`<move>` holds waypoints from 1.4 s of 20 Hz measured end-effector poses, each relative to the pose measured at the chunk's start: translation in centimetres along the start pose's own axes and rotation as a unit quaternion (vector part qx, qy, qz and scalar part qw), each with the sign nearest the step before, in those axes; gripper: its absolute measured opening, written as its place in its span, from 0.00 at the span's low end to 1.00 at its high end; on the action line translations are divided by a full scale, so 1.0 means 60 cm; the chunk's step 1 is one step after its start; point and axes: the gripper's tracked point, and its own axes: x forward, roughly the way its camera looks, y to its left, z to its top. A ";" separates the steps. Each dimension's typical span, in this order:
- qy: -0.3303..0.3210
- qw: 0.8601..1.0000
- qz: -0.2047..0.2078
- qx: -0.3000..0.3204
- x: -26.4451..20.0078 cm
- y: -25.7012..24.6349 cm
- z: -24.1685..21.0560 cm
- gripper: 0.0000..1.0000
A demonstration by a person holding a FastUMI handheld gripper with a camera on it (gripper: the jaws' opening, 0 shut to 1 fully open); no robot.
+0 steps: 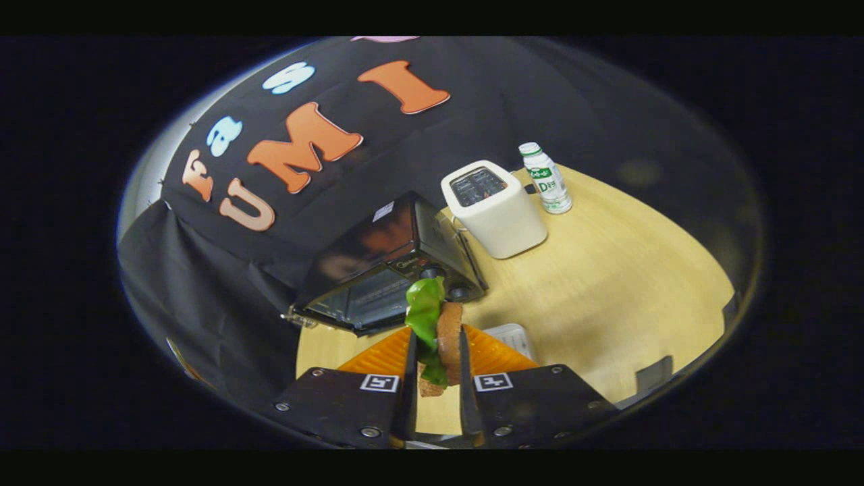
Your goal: Open the toaster oven, put the food inside, and close the toaster oven door.
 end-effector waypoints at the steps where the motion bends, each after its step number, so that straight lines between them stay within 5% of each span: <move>1: -0.005 1.000 0.011 0.025 0.012 0.007 -0.008 0.26; 4: -0.029 0.994 0.033 0.099 0.050 0.020 -0.027 0.26; 8: -0.073 0.970 0.070 0.220 0.101 0.040 -0.035 0.26; 12: -0.076 0.961 0.071 0.258 0.156 0.059 -0.087 0.26; 15: -0.103 0.935 0.106 0.324 0.173 0.092 -0.066 0.26; 28: -0.112 0.931 0.083 0.337 0.332 0.168 -0.064 0.26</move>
